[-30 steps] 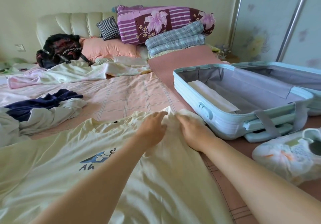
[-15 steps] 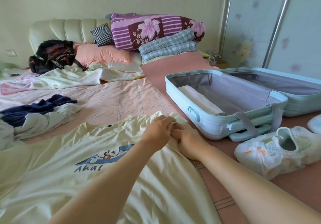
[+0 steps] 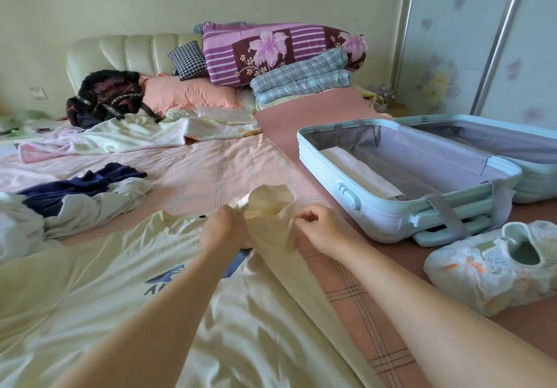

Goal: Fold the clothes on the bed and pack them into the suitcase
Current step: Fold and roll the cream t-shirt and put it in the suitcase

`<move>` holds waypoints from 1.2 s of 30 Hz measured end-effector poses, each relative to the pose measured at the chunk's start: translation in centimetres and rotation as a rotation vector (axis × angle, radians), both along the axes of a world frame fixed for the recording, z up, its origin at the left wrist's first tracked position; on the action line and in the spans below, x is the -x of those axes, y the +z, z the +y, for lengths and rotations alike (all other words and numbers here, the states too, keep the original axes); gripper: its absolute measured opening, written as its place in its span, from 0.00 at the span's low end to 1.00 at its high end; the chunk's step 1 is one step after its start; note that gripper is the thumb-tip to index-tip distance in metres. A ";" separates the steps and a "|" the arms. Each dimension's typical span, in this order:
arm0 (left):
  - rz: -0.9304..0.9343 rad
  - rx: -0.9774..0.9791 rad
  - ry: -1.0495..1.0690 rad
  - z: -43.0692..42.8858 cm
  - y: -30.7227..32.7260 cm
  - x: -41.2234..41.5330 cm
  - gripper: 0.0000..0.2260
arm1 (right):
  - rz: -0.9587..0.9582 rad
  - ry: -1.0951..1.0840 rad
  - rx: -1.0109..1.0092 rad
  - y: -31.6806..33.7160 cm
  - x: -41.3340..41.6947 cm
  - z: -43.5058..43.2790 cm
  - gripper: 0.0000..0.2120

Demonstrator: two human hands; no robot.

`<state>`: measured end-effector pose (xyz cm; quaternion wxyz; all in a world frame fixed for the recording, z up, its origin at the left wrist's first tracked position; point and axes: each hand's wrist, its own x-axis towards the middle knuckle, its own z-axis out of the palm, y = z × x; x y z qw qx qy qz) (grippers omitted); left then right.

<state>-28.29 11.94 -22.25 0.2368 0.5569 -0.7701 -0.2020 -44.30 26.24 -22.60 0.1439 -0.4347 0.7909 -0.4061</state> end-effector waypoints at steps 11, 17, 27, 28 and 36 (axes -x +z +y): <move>0.050 0.186 -0.398 0.3 0.4 -1.5 0.08 | 0.134 0.120 -0.096 -0.5 -3.5 -2.5 0.17; -0.212 0.111 -0.409 0.1 -0.4 -1.7 0.13 | 0.343 0.039 -0.180 -1.0 -2.6 -2.7 0.15; -0.261 0.038 -0.307 0.8 1.3 -13.9 0.10 | 0.290 0.274 -0.038 -0.2 -6.7 -2.0 0.21; -0.309 0.008 -0.299 0.8 1.1 -15.1 0.10 | 0.300 0.302 -0.041 -0.2 -7.4 -1.9 0.21; -0.204 0.157 -0.181 -0.2 1.7 -10.9 0.12 | 0.412 0.326 -0.108 -0.4 -9.1 -2.6 0.29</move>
